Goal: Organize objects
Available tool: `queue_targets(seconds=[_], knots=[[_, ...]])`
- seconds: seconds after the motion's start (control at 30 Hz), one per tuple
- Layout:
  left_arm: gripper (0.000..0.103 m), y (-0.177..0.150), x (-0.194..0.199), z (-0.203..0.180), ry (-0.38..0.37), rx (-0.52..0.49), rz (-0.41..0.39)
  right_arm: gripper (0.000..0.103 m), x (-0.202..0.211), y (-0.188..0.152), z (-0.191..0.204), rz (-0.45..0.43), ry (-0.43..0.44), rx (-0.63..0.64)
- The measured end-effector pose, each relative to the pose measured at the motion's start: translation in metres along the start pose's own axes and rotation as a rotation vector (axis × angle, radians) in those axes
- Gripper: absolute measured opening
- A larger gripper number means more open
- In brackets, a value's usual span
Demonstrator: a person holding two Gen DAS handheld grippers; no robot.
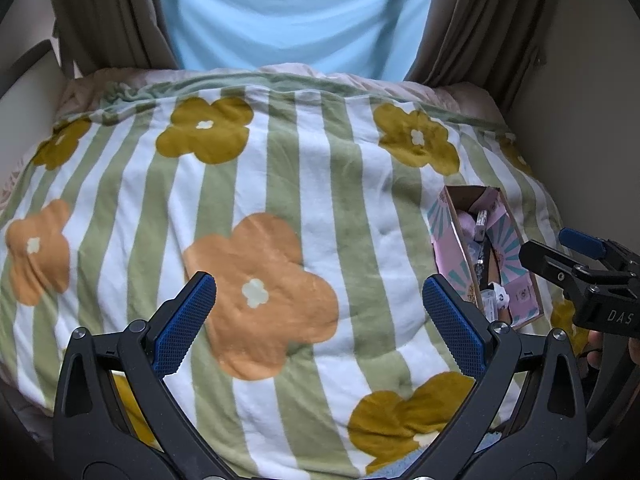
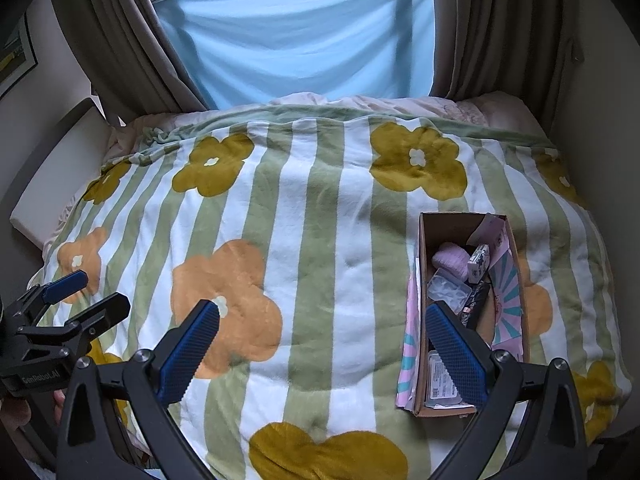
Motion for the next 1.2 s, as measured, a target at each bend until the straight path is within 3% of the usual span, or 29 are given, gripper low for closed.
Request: queue_targets(seconds=[0.97, 1.2], knots=[[0.103, 0.005, -0.012, 0.004, 0.009, -0.018, 0.004, 0.102, -0.006, 0.003, -0.002, -0.002, -0.017, -0.002], [0.103, 0.006, -0.010, 0.003, 0.100, -0.082, -0.011, 0.102, -0.005, 0.004, -0.006, -0.012, -0.019, -0.009]])
Point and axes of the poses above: each gripper's, at about its wrist camera, not at the fingertips, and x roughly against the way its jaws point, z to its left, y to its top, the point moved 5 cm from there along -x, roughly the way its jaws point, and after that the axes turned 1 degree about -x, right-handed, at the moved point
